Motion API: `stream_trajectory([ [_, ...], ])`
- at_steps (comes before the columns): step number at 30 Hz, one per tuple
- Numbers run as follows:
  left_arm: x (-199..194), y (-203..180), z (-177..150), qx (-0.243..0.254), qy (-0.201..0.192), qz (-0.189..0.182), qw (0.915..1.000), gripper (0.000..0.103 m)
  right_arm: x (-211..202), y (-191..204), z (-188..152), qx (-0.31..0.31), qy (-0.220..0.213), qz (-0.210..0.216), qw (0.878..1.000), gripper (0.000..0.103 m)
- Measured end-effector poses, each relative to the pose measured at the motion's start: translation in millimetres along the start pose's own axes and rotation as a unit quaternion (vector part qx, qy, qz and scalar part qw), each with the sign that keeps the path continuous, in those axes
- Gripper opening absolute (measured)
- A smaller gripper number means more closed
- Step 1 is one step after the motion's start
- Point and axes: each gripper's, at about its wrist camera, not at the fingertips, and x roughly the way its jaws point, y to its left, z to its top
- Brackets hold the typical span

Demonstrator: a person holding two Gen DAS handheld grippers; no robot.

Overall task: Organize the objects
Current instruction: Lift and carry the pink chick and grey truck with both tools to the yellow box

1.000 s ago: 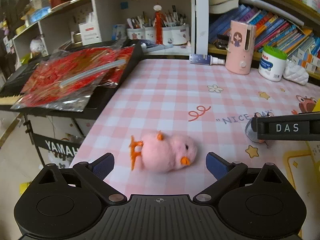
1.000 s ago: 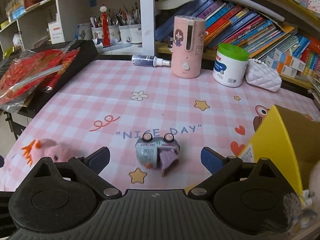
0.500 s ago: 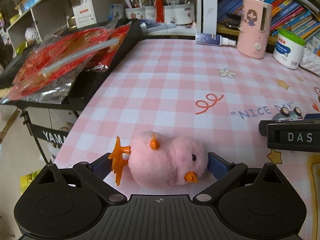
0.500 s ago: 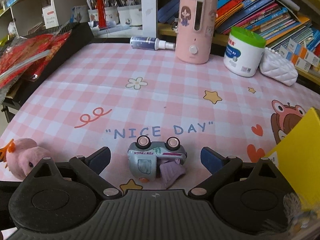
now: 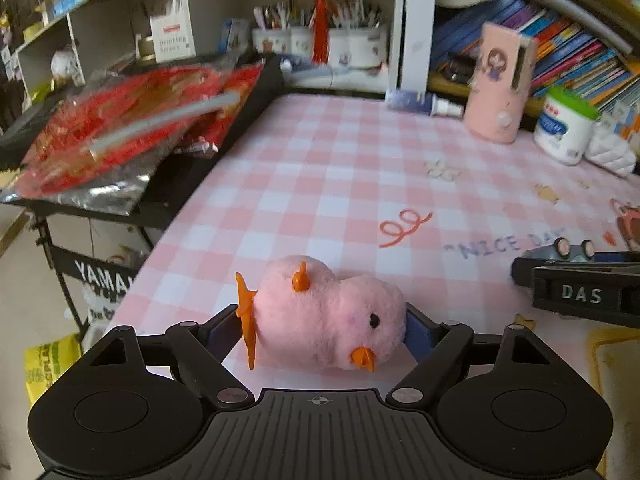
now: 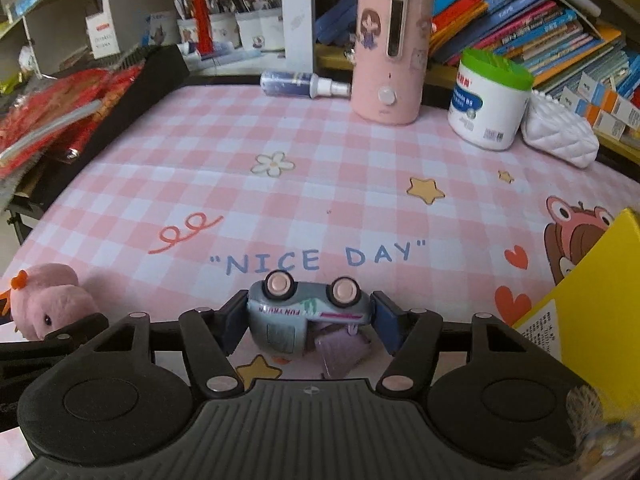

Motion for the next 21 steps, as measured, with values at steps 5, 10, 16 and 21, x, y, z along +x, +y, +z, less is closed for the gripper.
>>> stream_trajectory([
  [5,-28.8,4.0,-3.4,-0.005,-0.025,-0.015,0.9996,0.084,-21.2,5.2,-2.4,-0.002,-0.018,0.017,1.000,0.062],
  [10,-55.1,10.0,-12.4,-0.016,-0.039,-0.028,0.9987,0.084,-46.6,11.1,-10.2,-0.007,-0.034,0.029,0.999,0.062],
  [16,-83.8,17.2,-30.0,-0.026,-0.048,-0.041,0.9977,0.084,-75.7,17.4,-25.2,-0.018,-0.046,0.030,0.998,0.062],
  [21,-101.4,20.4,-45.2,-0.028,-0.051,-0.051,0.9970,0.084,-97.1,18.1,-42.9,-0.016,-0.046,0.029,0.998,0.062],
])
